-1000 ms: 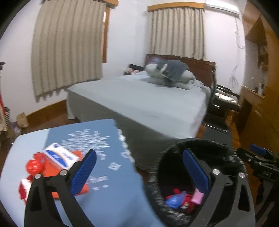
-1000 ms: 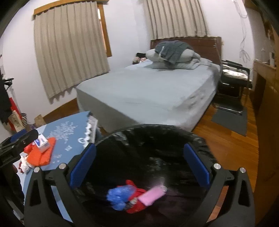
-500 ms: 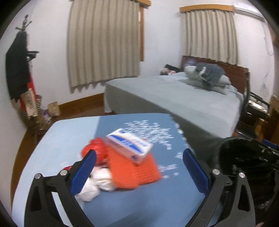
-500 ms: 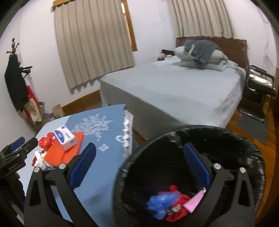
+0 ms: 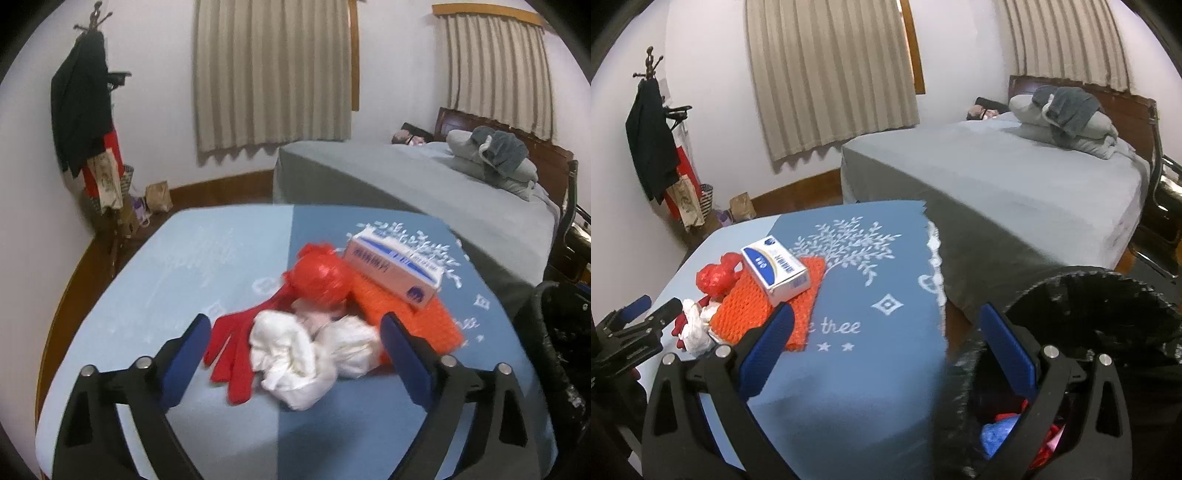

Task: Collect trash
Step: 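Grasp the white tissue with the left tool, then lift the white tissue with the left tool while the right tool reaches the white alcohol pad box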

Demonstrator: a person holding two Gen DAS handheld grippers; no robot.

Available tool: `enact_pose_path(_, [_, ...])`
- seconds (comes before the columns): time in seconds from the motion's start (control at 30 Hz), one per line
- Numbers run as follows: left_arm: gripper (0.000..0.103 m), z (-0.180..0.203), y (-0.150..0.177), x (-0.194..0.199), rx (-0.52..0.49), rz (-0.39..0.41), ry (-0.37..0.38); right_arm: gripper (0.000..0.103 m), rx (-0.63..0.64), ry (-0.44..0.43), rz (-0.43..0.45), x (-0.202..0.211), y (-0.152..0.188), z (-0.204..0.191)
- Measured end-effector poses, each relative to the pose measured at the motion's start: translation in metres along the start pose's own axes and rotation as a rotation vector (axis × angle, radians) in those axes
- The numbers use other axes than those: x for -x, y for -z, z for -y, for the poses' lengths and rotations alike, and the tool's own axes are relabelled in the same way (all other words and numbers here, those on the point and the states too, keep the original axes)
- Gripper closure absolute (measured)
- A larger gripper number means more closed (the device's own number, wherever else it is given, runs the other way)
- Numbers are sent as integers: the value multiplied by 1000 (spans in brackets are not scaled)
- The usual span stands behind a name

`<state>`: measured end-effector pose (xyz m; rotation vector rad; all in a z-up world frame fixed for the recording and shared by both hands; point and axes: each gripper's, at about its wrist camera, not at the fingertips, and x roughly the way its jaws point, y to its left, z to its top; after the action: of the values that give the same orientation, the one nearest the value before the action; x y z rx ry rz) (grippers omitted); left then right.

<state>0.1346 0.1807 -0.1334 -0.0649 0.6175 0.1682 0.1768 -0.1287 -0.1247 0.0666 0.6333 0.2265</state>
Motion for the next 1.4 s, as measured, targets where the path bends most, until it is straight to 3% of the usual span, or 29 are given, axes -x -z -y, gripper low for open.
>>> enact_pose_path(0.27, [30,-14,10,-15,31,-46,-1,5,30,-14,-44,-19,10,-16])
enact_pose_path(0.7, [39,-10,18,-34,38,-92,22,5,66,-34,-101,-38,25,-33])
enact_pose_path(0.8, [47,-9,18,-38,39,-104,40,5,73,-38,-106,-38,27,-34])
enact_pose_path(0.87, [60,-8,18,-40,32,-113,61,5,75,-39,-110,-38,27,-35])
enact_pose_path(0.97, [70,-6,17,-39,30,-111,77,5,74,-40,-113,-38,28,-35])
enact_pose_path(1.17, [77,-8,15,-31,38,-94,96,5,77,-43,-114,-37,28,-36])
enact_pose_path(1.4, [77,-14,6,-11,61,-40,95,5,77,-47,-107,-37,28,-38])
